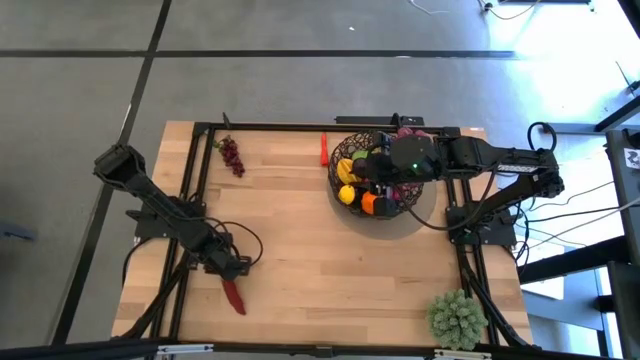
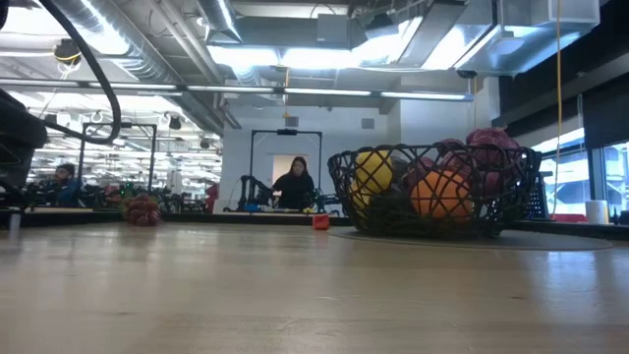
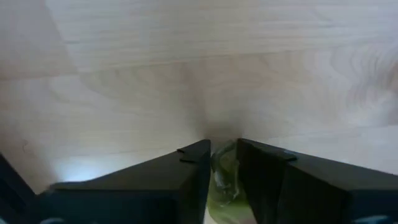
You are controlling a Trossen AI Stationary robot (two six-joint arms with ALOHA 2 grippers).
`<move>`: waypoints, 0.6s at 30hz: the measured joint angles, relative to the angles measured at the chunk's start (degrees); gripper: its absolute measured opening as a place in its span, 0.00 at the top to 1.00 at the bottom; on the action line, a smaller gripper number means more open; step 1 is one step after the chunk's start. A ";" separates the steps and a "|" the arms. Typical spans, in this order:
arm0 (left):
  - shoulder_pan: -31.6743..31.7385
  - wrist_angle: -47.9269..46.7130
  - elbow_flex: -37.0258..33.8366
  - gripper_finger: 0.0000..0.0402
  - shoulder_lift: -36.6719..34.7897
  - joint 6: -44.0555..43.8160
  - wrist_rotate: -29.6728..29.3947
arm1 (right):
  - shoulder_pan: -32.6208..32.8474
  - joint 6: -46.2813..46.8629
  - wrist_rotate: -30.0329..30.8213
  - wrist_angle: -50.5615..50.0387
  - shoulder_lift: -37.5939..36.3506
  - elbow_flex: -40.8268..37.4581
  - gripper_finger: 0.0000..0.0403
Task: Build produce basket
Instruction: Put the red chili pepper into the black wire basket
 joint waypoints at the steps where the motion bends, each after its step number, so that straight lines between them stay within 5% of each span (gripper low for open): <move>1: 0.00 -0.02 -0.02 0.85 0.03 0.57 0.01 | 0.00 0.00 0.01 0.00 0.00 0.00 0.72; 6: -0.02 -0.28 -0.04 0.98 0.03 3.48 0.01 | 0.00 0.00 0.02 0.00 0.00 0.00 0.72; 18: 0.67 -0.99 0.94 1.00 -0.97 10.33 -3.09 | 0.00 -1.01 0.02 -0.15 -0.02 0.00 0.72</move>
